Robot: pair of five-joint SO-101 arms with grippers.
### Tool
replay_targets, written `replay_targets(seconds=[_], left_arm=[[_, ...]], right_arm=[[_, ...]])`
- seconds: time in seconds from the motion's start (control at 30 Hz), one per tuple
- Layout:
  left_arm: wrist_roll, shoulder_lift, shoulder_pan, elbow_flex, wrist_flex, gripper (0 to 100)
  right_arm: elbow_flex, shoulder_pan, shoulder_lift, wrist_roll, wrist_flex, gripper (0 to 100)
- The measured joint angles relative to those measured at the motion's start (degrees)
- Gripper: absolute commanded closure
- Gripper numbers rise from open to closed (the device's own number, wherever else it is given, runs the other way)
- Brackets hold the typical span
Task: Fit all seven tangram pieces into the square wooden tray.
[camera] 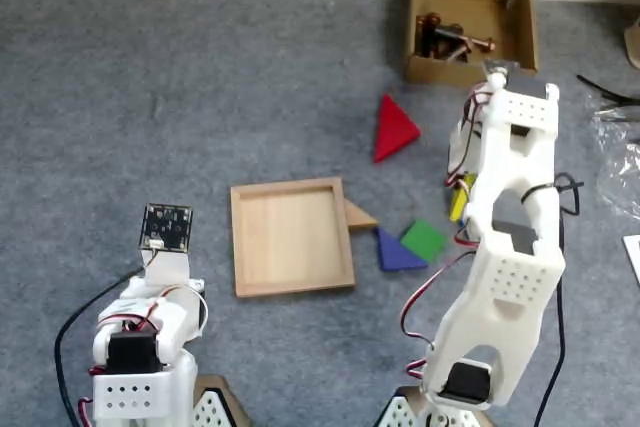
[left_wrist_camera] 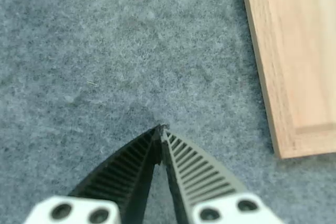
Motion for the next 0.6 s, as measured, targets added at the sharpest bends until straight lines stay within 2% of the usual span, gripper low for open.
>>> replay_targets(seconds=[0.07, 0.23, 0.6], left_arm=[[0.0, 0.0, 0.0, 0.0, 0.0, 99], [0.0, 0.0, 0.0, 0.0, 0.0, 99], [0.0, 0.0, 0.0, 0.0, 0.0, 99]], right_arm=[[0.0, 0.1, 0.0, 0.7, 0.0, 99.8], [0.0, 0.0, 0.0, 5.5, 0.0, 99.3], [0.0, 0.0, 0.0, 6.1, 0.0, 99.3]])
